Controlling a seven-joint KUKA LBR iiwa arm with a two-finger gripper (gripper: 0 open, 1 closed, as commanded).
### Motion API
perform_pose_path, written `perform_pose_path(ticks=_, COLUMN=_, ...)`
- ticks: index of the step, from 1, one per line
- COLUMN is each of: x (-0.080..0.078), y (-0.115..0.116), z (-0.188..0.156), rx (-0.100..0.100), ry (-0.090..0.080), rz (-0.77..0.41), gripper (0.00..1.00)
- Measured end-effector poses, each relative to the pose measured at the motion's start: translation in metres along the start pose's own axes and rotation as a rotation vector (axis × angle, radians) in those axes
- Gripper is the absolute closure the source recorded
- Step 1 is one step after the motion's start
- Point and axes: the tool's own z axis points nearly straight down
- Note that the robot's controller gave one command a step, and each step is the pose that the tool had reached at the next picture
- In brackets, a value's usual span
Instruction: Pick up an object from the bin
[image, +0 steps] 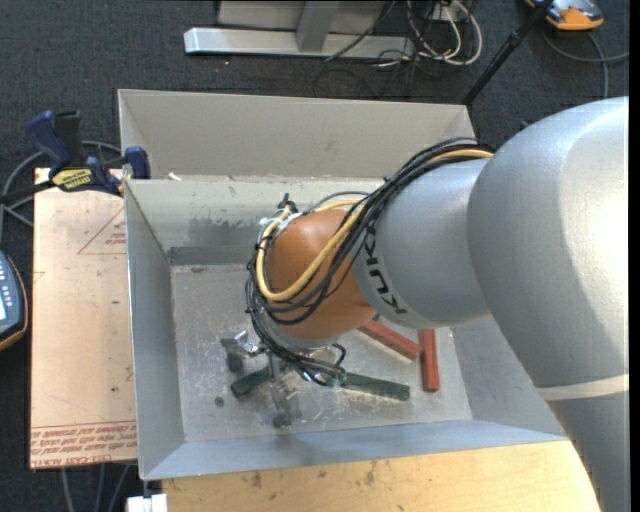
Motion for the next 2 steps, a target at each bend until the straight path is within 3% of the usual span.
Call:
perform_pose_path(ticks=1, x=0.000, y=-0.002, z=-0.002, rx=0.001, ry=0.000, rz=0.004, gripper=1.00)
perform_pose_path(ticks=2, x=-0.027, y=0.017, z=-0.137, rx=0.004, ry=-0.008, rz=-0.224, gripper=1.00)
